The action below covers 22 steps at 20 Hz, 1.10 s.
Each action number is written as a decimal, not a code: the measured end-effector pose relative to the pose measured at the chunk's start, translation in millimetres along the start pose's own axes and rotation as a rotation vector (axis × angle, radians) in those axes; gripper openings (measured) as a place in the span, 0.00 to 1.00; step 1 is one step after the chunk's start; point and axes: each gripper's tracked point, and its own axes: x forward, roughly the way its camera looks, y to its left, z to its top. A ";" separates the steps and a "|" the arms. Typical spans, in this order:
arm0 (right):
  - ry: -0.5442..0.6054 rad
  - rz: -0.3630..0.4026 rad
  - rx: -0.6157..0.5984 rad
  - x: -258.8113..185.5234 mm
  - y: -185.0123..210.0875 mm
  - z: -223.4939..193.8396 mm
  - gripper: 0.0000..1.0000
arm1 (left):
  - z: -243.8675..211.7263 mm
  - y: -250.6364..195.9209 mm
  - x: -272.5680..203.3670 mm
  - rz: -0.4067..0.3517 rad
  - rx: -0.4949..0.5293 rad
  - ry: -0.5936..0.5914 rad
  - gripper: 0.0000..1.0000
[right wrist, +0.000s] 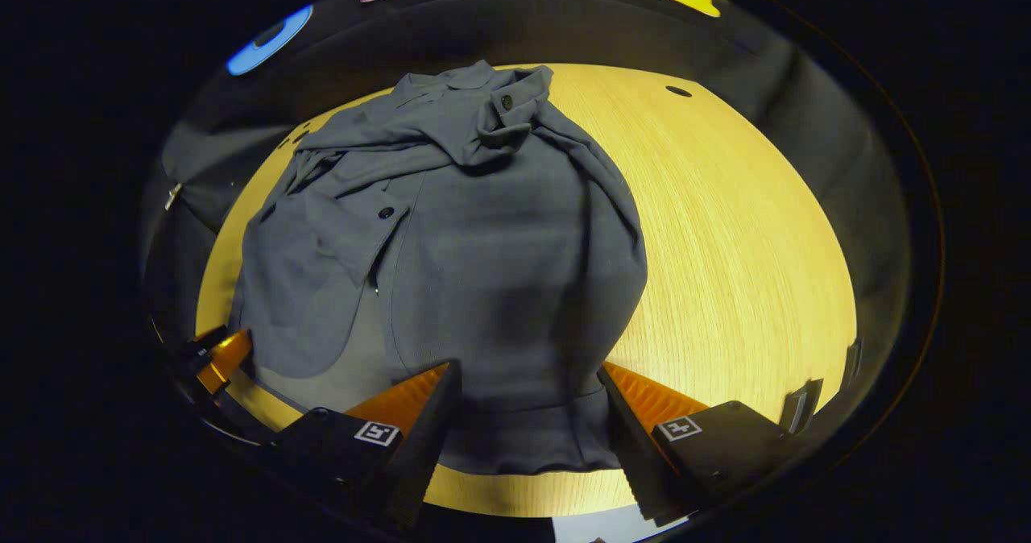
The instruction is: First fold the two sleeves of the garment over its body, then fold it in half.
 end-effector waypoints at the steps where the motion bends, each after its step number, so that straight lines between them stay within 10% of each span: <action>1: -0.002 -0.015 -0.016 0.6 -0.5 -0.4 1.00 | -0.2 -0.7 -0.4 0.001 -0.004 0.001 0.98; 7: 0.005 -0.043 0.037 1.8 -8.4 2.2 0.85 | -1.1 -8.9 1.7 -0.036 0.043 0.012 0.86; 14: 0.039 0.093 0.043 2.8 23.8 3.5 0.09 | 1.8 -36.8 3.4 -0.088 0.076 -0.002 0.32; 17: 0.055 0.125 0.018 5.5 27.2 5.1 0.06 | 2.8 -39.7 4.1 -0.102 0.058 -0.011 0.10; 22: 0.067 0.106 -0.018 3.2 23.8 7.6 0.05 | 5.1 -35.8 0.0 -0.096 0.017 -0.002 0.06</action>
